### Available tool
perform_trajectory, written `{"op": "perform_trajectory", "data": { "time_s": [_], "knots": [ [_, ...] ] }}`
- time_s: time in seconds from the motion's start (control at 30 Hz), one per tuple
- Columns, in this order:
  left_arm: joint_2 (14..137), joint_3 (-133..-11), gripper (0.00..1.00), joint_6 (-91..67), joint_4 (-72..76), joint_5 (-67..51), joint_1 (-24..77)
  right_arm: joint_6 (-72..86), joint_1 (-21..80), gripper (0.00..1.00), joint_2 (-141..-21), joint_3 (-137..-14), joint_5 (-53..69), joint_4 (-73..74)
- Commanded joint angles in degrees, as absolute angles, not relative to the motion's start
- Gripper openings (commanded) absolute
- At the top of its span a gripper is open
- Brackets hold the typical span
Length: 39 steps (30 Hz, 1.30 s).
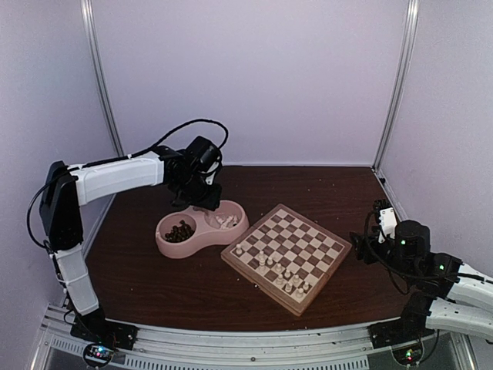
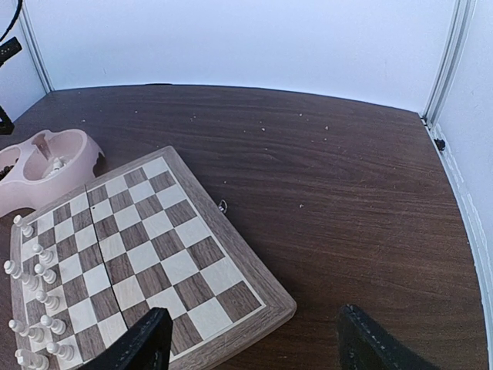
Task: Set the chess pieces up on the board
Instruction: Pick up the chess pile from the storage box.
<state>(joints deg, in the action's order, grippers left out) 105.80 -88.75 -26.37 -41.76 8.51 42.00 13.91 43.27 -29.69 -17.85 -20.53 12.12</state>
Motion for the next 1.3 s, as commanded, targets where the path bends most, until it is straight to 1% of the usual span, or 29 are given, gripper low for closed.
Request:
{"op": "perform_trajectory", "data": {
  "time_s": [0.0, 0.3, 0.87, 1.0, 1.17, 1.27],
  "knots": [
    [111.1, -94.2, 0.42, -23.1, -45.0, 7.1, 40.9, 14.5, 43.3, 0.76, -29.8, -18.2, -21.0, 11.1],
    [122.0, -104.9, 0.34, -20.1, -49.3, 3.7, 38.9, 14.5, 43.3, 0.76, -30.3, -18.3, -21.3, 11.1],
    [133.7, -115.3, 0.34, -18.2, -52.0, 2.2, 38.9, 14.4, 43.3, 0.76, -30.5, -18.4, -21.5, 10.9],
    [135.6, -116.2, 0.30, -18.2, -52.6, 2.6, 38.9, 14.4, 43.3, 0.76, -30.7, -18.4, -21.5, 10.7],
    [137.1, -116.3, 0.28, -18.1, -52.7, 2.7, 38.9, 14.4, 43.3, 0.76, -30.8, -18.5, -21.5, 10.7],
    [137.5, -116.6, 0.19, -18.1, -53.7, 2.7, 38.9, 14.4, 43.3, 0.77, -30.8, -18.5, -21.6, 10.8]
  ]
}}
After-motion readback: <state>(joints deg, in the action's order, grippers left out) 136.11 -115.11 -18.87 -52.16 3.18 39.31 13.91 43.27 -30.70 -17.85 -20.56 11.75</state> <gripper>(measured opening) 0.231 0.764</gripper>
